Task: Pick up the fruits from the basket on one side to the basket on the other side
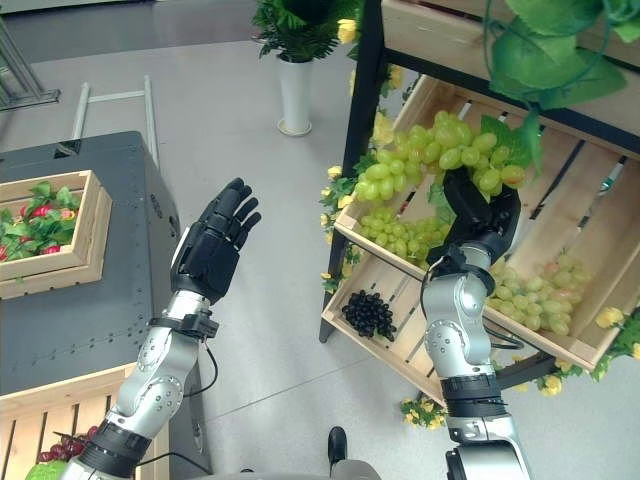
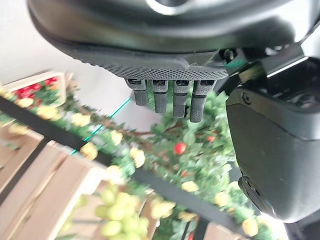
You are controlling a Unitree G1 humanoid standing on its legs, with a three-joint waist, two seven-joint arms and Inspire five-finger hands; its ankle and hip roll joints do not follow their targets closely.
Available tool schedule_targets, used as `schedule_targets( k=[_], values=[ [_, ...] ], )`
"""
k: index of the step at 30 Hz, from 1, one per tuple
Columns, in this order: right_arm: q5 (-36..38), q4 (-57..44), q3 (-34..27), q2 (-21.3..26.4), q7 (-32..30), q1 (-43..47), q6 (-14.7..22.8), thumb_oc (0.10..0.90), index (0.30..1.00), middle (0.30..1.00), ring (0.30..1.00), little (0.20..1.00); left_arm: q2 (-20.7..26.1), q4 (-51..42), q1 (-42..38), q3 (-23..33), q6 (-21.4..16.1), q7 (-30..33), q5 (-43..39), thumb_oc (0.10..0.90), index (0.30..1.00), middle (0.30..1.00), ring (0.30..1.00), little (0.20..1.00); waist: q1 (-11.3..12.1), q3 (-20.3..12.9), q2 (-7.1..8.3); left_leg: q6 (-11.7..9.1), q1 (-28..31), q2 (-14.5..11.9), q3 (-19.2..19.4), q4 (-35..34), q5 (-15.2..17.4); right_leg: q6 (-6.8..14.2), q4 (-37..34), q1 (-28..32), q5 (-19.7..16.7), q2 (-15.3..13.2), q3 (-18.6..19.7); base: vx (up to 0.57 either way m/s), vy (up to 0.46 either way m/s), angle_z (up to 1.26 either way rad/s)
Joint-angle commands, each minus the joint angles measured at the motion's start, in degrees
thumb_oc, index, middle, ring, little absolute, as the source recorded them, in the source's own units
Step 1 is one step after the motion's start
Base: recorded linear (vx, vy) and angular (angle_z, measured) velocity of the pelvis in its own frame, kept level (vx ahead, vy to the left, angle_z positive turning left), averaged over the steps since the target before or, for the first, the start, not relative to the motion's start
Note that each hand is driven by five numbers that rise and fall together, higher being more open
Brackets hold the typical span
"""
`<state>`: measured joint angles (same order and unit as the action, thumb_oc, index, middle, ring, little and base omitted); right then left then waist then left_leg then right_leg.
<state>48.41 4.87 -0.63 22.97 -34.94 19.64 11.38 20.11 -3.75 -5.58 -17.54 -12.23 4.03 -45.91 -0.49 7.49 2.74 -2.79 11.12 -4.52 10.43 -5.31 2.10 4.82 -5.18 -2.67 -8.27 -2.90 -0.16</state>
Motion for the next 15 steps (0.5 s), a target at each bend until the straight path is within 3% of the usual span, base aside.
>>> schedule_targets(
  k=[1,6,7,8,9,10,11,12,15],
  values=[
    [-7.8,0.8,-3.6,7.3,0.4,8.3,2.6,0.400,0.300,0.300,0.300,0.300,1.5,0.6,-8.0,-3.0,-4.7,-3.6,-0.9,0.800,0.900,0.900,0.900,0.900,-1.0,-7.4,-0.20,-1.4,-4.9,-3.2,-0.7,0.3,-0.2,3.1,0.2,4.4,4.5,-4.7,-1.7,0.00,-0.018,-0.06],
    [-10.5,6.0,-4.1,10.0,-3.3,9.2,0.6,0.400,0.300,0.300,0.300,0.300,1.8,0.1,-8.5,-4.2,-4.6,-3.8,-1.6,0.800,0.900,0.900,0.900,0.900,-1.6,-7.1,-0.24,-1.6,-4.6,-3.7,-0.1,0.3,0.0,3.1,0.2,4.1,4.3,-4.5,-1.1,0.00,-0.016,-0.15],
    [-13.8,9.4,-4.3,11.6,-3.3,9.3,-3.8,0.400,0.300,0.300,0.300,0.300,1.9,0.3,-9.0,-4.6,-4.5,-4.1,-2.0,0.800,0.900,0.900,0.900,0.900,-1.9,-7.0,-0.21,-1.7,-4.6,-3.7,0.0,0.3,0.1,3.2,0.2,4.0,4.2,-4.4,-0.8,0.00,0.000,0.00],
    [-13.7,9.4,-4.3,11.6,-3.3,9.3,-3.8,0.400,0.300,0.300,0.300,0.300,1.9,0.4,-9.0,-4.6,-4.5,-4.1,-2.0,0.800,0.900,0.900,0.900,0.900,-1.8,-6.9,-0.23,-1.7,-4.6,-3.7,0.0,0.3,0.1,3.2,0.2,4.0,4.2,-4.4,-0.8,0.00,0.000,0.00],
    [-16.4,12.0,-3.8,12.9,-1.3,9.2,-8.4,0.400,0.300,0.300,0.300,0.300,1.9,0.2,-9.4,-4.8,-4.3,-4.1,-2.1,0.800,0.900,0.900,0.900,0.900,-2.0,-6.9,-0.18,-1.8,-4.6,-3.8,0.1,0.3,0.1,3.2,0.2,3.8,4.1,-4.4,-0.7,0.00,0.000,0.00],
    [-18.7,14.1,-2.7,14.4,0.4,9.3,-11.6,0.449,0.373,0.373,0.373,0.373,1.9,-0.3,-9.7,-5.0,-3.8,-3.6,-2.0,0.800,0.900,0.900,0.900,0.900,-2.2,-6.8,-0.09,-1.8,-4.7,-3.8,0.2,0.3,0.0,3.2,0.2,3.6,4.0,-4.4,-0.5,0.00,0.000,0.00],
    [-20.3,15.4,-1.6,15.8,2.5,9.1,-13.9,0.718,0.778,0.778,0.778,0.778,2.1,-0.6,-9.8,-5.1,-3.8,-3.4,-2.1,0.800,0.900,0.900,0.900,0.900,-2.3,-6.8,0.01,-1.8,-4.7,-3.9,0.2,0.3,0.0,3.2,0.2,3.4,3.9,-4.3,-0.4,0.00,0.000,0.00],
    [-22.7,16.5,-0.4,17.3,5.6,8.8,-16.8,0.800,0.900,0.900,0.900,0.900,2.1,-0.7,-9.7,-5.2,-3.8,-3.2,-2.0,0.800,0.900,0.900,0.900,0.900,-2.6,-6.7,0.05,-1.9,-4.5,-3.9,0.3,0.3,0.3,3.4,0.2,3.6,4.2,-4.3,-0.5,0.00,0.000,0.00],
    [-27.4,19.0,3.4,23.1,13.9,7.8,-22.3,0.800,0.900,0.900,0.900,0.900,2.5,-1.3,-9.7,-4.6,-3.3,-3.0,-1.6,0.800,0.900,0.900,0.900,0.900,-3.3,-6.5,0.71,-2.0,-4.4,-4.3,0.9,0.3,0.1,3.3,0.2,3.2,3.9,-4.1,0.0,-0.01,-0.023,-0.01]
  ],
)
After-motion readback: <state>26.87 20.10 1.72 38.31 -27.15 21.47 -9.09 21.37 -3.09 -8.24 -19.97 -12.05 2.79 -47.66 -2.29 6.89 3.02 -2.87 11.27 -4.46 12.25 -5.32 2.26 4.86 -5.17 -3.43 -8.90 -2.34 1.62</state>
